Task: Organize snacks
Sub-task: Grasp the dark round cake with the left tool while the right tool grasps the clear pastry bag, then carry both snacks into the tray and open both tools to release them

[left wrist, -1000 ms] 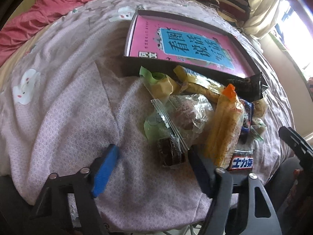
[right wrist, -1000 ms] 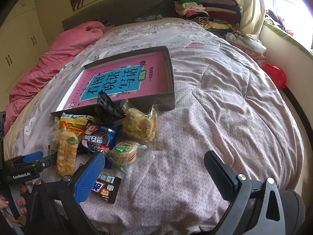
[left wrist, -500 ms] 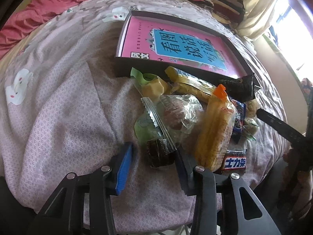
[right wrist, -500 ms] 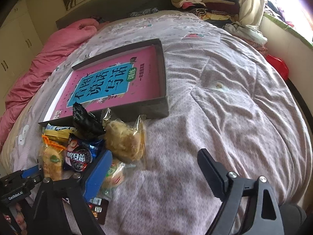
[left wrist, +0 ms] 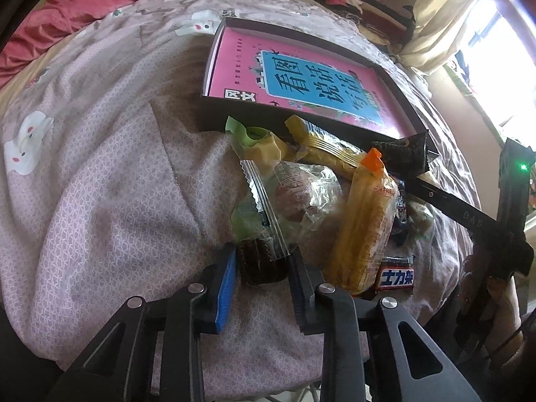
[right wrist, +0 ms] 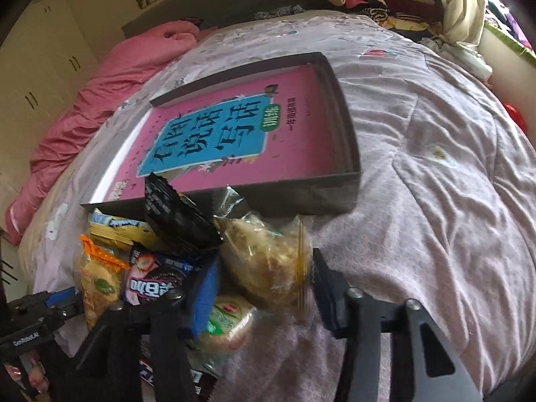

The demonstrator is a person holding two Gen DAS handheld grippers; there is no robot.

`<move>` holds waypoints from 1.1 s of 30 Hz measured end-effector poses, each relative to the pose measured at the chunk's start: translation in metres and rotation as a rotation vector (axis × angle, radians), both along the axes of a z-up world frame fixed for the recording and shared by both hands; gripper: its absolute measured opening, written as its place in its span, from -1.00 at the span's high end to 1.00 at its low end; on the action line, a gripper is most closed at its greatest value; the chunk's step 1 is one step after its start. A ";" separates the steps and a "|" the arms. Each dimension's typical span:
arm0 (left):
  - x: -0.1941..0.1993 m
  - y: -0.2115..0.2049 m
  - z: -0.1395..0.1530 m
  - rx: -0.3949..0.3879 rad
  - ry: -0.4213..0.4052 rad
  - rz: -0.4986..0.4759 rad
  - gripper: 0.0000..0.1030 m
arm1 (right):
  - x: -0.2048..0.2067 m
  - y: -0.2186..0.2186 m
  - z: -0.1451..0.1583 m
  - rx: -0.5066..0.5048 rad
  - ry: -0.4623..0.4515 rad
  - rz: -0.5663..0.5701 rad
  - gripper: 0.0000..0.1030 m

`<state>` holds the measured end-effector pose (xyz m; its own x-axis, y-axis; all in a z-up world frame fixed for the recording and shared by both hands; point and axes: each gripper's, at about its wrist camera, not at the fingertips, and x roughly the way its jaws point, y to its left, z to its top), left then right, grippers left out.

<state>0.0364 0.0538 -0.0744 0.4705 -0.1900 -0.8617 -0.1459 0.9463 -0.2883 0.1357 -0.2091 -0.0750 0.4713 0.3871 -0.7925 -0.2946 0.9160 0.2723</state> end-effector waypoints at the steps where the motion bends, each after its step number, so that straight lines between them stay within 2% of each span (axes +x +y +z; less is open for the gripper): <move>1: 0.000 0.001 0.000 -0.002 0.001 0.000 0.43 | 0.000 -0.002 0.000 0.008 -0.001 0.001 0.02; 5: -0.003 0.004 0.002 -0.011 0.007 0.006 0.44 | -0.001 -0.015 0.003 0.031 0.007 -0.025 0.05; 12: -0.008 0.011 0.006 0.005 0.024 0.016 0.45 | -0.009 -0.048 0.009 0.022 0.004 -0.110 0.05; 18: -0.008 0.015 0.011 0.016 0.014 0.026 0.45 | -0.015 -0.060 0.011 0.007 0.011 -0.140 0.06; 25: -0.010 0.029 0.023 0.018 -0.033 0.077 0.45 | -0.020 -0.069 0.028 0.011 -0.069 -0.195 0.06; 33: 0.000 0.040 0.045 0.027 -0.103 0.112 0.45 | -0.017 -0.066 0.049 0.039 -0.148 -0.201 0.06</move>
